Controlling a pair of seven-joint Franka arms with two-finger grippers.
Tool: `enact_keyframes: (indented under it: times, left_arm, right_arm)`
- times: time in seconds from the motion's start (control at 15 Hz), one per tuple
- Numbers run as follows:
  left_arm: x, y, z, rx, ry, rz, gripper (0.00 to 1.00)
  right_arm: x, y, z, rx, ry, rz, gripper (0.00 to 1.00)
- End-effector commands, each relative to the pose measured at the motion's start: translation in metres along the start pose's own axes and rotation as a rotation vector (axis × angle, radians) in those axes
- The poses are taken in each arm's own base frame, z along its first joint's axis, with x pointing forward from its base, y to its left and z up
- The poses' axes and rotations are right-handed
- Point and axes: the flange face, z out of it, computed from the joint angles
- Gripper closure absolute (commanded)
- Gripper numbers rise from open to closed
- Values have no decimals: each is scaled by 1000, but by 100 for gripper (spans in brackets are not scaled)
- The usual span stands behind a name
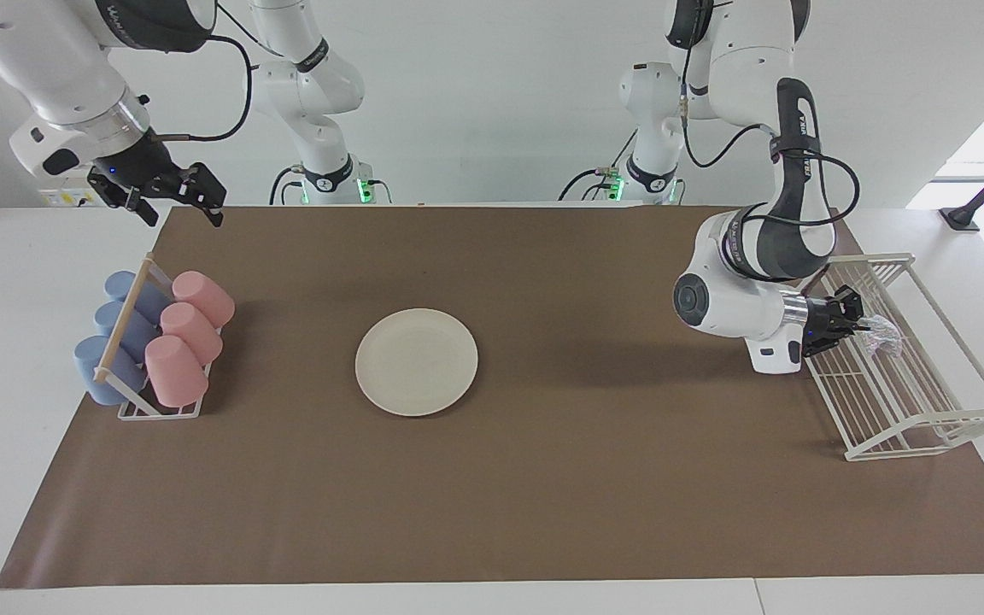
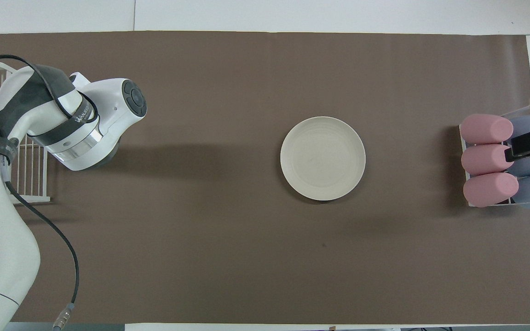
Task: Wipe plate with sponge
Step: 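Lower the brush into the wire rack with the left gripper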
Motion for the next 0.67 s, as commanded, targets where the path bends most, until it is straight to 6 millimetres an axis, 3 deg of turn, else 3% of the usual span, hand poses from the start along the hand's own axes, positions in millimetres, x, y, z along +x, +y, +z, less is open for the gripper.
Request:
enact_keyframes:
  times: [0.0, 0.07, 0.13, 0.2, 0.6]
  left_arm:
    - [1, 1, 2, -13, 6, -12, 100]
    - [1, 1, 2, -13, 6, -10, 90]
    - [1, 1, 2, -14, 7, -9, 13]
    - [3, -1, 0, -17, 9, -7, 0]
    - [3, 0, -1, -20, 12, -4, 0]
  right_arm:
    - [-2, 1, -4, 2, -1, -22, 0]
    - [-2, 1, -2, 2, -5, -20, 0]
    - [-2, 1, -2, 2, -7, -19, 0]
    - [-2, 1, -2, 2, -7, -19, 0]
    - [-2, 2, -2, 2, -4, -19, 0]
